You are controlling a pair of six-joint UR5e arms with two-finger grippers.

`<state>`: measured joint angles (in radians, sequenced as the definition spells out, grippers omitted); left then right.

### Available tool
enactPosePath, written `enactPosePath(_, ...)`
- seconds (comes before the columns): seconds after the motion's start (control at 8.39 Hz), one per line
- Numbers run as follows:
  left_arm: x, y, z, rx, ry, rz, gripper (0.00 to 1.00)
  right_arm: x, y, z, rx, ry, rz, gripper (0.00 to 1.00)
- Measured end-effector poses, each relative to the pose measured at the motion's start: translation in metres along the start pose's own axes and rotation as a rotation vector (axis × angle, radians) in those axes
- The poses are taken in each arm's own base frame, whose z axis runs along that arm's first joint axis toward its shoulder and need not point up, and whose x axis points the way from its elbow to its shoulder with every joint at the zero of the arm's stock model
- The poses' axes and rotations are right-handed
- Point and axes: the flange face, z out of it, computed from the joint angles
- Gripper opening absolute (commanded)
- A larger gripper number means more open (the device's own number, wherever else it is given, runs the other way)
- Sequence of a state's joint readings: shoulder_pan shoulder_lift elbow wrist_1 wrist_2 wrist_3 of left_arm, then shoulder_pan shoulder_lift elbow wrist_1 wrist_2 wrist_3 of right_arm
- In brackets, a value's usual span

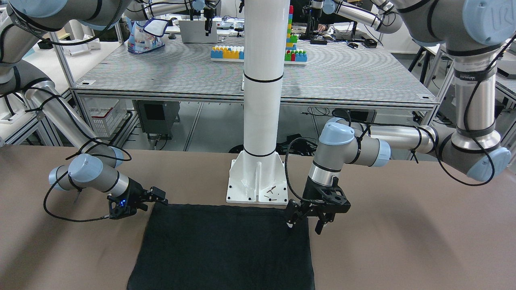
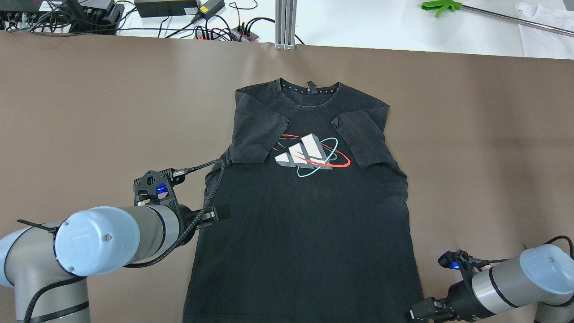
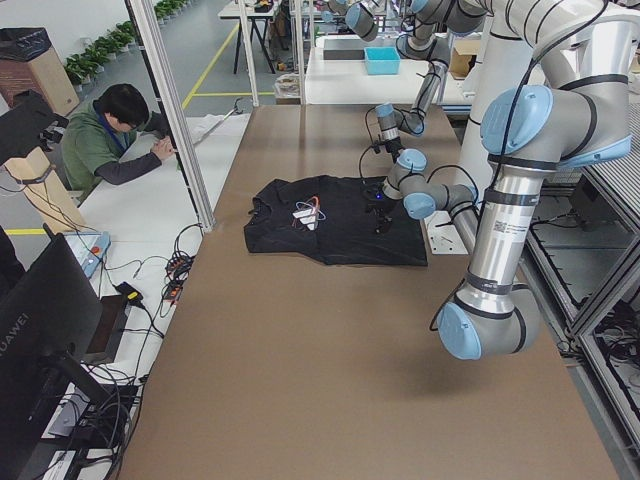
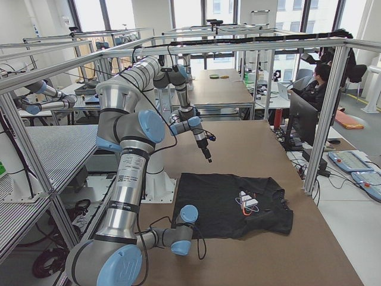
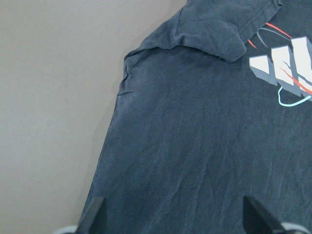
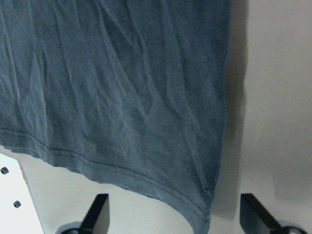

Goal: Fold clothes
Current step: 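Move both grippers down toward the shirt's hem corners nearest the robot, then grasp the hem corners with both grippers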

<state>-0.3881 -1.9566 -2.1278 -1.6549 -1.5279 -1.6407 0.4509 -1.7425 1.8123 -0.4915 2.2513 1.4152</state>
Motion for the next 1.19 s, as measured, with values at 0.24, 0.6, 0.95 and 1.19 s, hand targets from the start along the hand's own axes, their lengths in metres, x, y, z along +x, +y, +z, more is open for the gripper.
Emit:
enactPosePath(0.24, 0.0, 0.0, 0.0, 0.0, 0.0, 0.001, 1.0, 0.005, -0.002, 0.009, 0.0, 0.014, 0.016, 0.17)
enactPosePath(0.6, 0.001, 0.001, 0.0, -0.001, 0.001, 0.002, 1.0, 0.007, -0.002, 0.015, 0.02, 0.025, 0.035, 0.0)
enactPosePath(0.95, 0.0, 0.001, 0.002, -0.001, -0.003, 0.003, 1.0, 0.004, 0.001, 0.018, 0.017, 0.022, 0.034, 0.01)
enactPosePath(1.19, -0.001, 0.001, 0.002, -0.003, -0.003, 0.004, 1.0, 0.001, 0.001, 0.017, 0.017, 0.012, 0.026, 0.0)
